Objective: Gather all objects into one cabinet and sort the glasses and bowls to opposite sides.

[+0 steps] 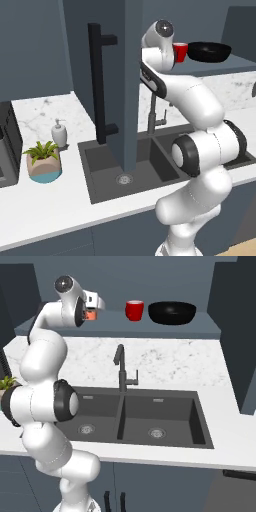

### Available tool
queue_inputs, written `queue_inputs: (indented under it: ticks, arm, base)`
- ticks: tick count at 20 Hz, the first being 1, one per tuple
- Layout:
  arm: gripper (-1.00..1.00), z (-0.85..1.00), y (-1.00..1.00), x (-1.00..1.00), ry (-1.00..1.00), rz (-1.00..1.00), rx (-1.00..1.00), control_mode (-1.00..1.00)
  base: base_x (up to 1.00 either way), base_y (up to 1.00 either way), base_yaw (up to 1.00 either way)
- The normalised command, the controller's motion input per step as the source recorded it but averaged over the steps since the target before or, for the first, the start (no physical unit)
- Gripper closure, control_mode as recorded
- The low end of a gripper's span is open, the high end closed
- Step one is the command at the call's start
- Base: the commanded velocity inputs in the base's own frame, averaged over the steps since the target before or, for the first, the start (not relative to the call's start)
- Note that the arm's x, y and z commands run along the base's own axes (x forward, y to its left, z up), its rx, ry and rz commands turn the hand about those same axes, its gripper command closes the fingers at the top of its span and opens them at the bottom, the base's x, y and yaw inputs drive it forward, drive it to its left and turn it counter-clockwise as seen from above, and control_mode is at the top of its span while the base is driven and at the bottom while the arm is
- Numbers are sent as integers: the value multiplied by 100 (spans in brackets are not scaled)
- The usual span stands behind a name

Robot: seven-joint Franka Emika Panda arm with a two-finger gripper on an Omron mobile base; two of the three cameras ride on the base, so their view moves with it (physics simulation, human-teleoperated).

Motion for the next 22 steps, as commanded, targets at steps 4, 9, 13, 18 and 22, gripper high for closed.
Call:
queue_inputs:
  ticks: [4,9,13,18,22]
  arm:
    - [100,-30,4,28,0,0,0,-100]
    - [100,-45,14,35,-3,0,-2,-100]
    - [-100,-54,15,30,-9,0,-2,-100]
    - [-100,-52,15,14,-9,0,-2,-100]
    - [-100,-35,0,3,-5,0,0,-100]
  base:
    - [0,0,0]
    - [0,0,0]
    - [0,0,0]
    - [0,0,0]
    - [0,0,0]
